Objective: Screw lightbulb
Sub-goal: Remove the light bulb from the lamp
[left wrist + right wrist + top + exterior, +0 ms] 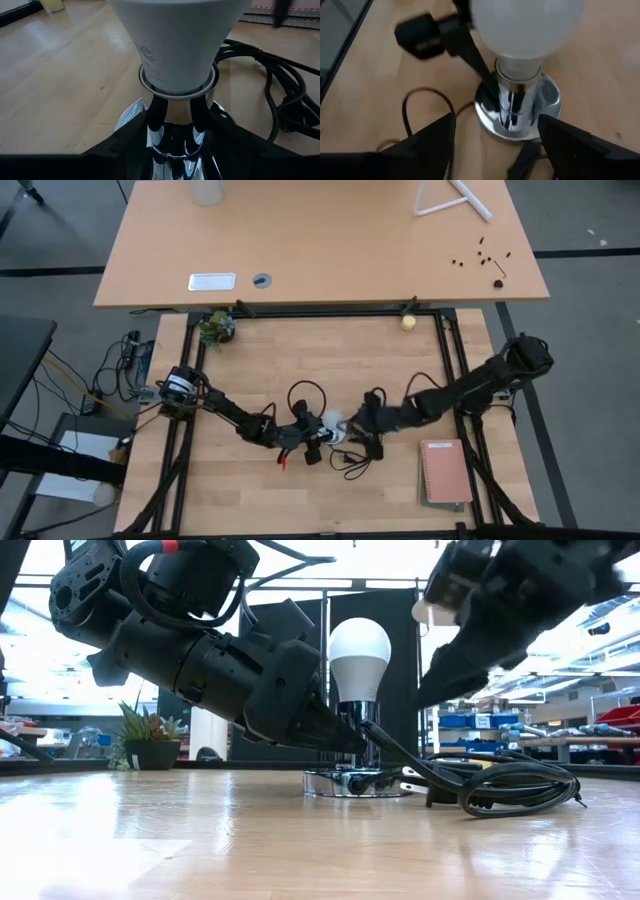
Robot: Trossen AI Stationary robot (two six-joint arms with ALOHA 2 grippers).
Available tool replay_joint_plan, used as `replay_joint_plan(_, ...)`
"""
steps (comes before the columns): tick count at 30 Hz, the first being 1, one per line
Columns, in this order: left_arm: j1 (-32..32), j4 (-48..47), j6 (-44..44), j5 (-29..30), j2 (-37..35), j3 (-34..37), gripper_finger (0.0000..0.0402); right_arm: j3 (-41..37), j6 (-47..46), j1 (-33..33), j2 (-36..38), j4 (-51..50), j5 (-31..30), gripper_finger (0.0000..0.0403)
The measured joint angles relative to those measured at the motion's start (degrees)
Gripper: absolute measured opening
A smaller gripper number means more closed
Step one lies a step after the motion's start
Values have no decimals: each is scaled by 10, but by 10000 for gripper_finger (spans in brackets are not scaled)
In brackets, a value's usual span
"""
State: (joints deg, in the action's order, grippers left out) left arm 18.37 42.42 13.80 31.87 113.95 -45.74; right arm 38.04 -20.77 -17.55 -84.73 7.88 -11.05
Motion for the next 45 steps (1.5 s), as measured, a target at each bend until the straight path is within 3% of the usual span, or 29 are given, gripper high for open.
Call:
replay_joint_plan(5, 0, -2, 0, 6, 0, 0, 202, 0, -60, -67, -5, 35, -158, 291)
replay_joint_plan(9, 0, -4, 0, 6, 0, 0, 202, 11, -78, -93, 6, 11, -190, 291)
replay_joint_plan(15, 0, -7, 0, 9, 0, 0, 202, 137, -102, -76, 0, -239, -156, 291)
replay_joint_plan(18, 0, -8, 0, 17, 0, 0, 202, 194, -100, -52, -5, -314, -109, 291)
replay_joint_plan(21, 0, -9, 0, 26, 0, 0, 202, 226, -70, -27, -5, -333, -62, 291)
replay_joint_plan(32, 0, 0, 0, 30, 0, 0, 202, 298, -33, 45, -15, -428, 9, 291)
replay_joint_plan(45, 0, -4, 14, 34, 1, 0, 202, 548, 69, 49, -202, -635, 31, 291)
